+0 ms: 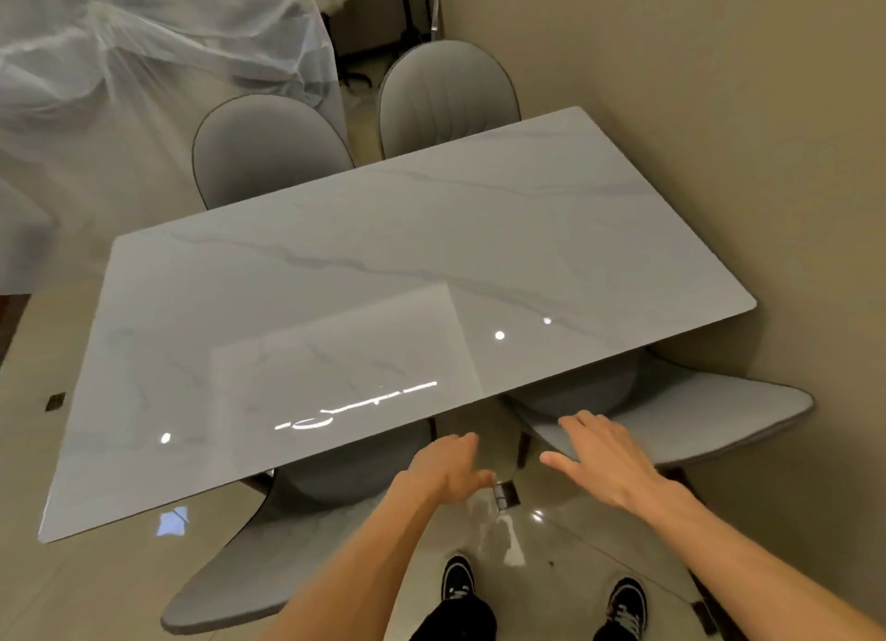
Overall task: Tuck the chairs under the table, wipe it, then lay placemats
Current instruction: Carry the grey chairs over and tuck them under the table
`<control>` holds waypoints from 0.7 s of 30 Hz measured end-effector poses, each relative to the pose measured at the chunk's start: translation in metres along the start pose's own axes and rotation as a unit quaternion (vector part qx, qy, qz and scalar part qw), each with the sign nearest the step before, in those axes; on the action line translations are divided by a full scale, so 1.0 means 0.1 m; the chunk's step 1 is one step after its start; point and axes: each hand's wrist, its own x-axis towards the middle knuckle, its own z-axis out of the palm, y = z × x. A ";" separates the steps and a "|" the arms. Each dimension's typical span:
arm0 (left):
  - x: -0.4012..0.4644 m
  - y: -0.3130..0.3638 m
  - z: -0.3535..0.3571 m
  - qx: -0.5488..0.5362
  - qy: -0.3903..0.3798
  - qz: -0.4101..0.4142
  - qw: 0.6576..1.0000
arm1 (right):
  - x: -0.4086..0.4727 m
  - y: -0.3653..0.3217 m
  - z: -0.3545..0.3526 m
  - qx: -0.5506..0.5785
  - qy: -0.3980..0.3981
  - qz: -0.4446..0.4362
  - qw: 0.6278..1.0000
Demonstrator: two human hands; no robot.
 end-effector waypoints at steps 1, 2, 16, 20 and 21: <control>0.00 -0.10 -0.05 0.004 -0.002 0.005 1.000 | -0.03 -0.14 0.02 0.008 0.008 0.010 1.000; -0.03 -0.22 -0.10 0.010 -0.006 0.012 1.000 | -0.07 -0.30 0.04 0.016 0.016 0.018 1.000; -0.48 -0.19 -0.36 0.156 0.031 0.184 0.970 | -0.90 -1.15 0.13 0.027 0.120 0.143 0.982; -0.84 -0.14 -0.08 0.206 0.023 0.277 0.938 | -1.45 -1.47 0.43 0.086 0.168 0.226 0.956; -0.98 -0.01 0.13 0.227 0.013 0.328 0.917 | -1.74 -1.54 0.60 0.111 0.185 0.264 0.940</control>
